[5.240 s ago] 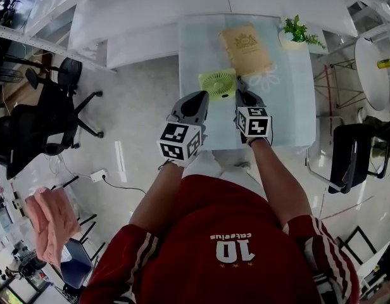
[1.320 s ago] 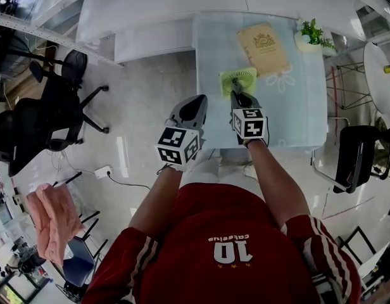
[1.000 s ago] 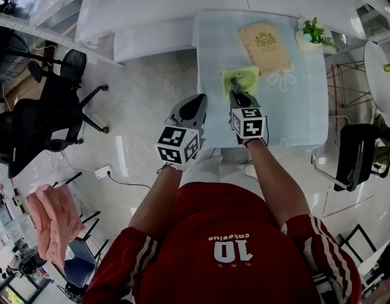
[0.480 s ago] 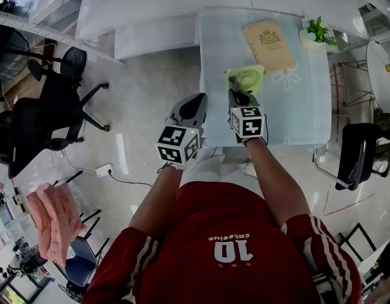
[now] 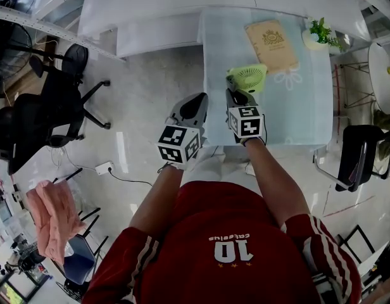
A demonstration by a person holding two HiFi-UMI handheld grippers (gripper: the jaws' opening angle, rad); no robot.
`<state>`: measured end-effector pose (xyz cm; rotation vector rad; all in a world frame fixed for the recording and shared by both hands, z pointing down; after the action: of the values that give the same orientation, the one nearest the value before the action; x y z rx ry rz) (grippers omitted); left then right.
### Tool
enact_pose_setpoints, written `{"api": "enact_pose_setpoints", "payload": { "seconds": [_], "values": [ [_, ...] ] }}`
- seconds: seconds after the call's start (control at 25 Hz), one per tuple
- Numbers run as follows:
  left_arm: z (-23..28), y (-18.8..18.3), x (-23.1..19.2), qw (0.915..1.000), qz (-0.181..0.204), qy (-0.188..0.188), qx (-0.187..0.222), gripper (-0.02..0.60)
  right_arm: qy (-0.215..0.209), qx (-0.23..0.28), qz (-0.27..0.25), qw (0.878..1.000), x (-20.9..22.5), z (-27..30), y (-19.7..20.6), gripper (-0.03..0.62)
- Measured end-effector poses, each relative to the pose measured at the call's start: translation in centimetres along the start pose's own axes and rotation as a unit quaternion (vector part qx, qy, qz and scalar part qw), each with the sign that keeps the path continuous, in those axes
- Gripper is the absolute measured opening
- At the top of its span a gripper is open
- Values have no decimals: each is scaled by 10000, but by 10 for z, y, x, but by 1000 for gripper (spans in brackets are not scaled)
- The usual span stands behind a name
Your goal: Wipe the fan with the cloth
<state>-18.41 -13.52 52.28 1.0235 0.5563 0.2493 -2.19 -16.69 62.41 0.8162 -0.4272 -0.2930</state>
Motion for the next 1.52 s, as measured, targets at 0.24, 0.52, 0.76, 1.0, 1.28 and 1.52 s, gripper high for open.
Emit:
{"api": "enact_pose_setpoints", "payload": {
  "seconds": [0.24, 0.52, 0.76, 1.0, 1.28, 1.52],
  "values": [
    [-1, 0, 7, 10000, 2, 14, 18, 5, -51, -8, -12, 10000, -5, -7, 2, 23],
    [4, -1, 28, 9999, 21, 114, 44, 5, -58, -29, -67, 10000, -1, -24, 6, 23],
    [13, 1, 49, 9998, 28, 207, 49, 5, 42, -28, -7, 10000, 17, -39, 9, 23],
    [18, 7, 61, 9997, 12, 236, 10, 5, 139, -9, 51, 9999, 35, -50, 14, 23],
    [26, 12, 70, 9998, -29, 189, -20, 5, 199, -69, 77, 9997, 56, -57, 18, 23],
    [33, 19, 79, 9999, -77, 119, -49, 5, 237, -132, 45, 9996, 78, -61, 22, 23]
  ]
}}
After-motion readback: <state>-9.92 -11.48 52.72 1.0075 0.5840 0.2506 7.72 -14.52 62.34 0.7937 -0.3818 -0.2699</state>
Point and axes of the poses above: the fingertips, and each gripper's own axes: z forward along the fingers, x to its right, y out of its underside, the point moved 8 cm from there along -z, backward along the fingers, and after that the axes turned 2 degrees about -y, right-handed, at the moved point
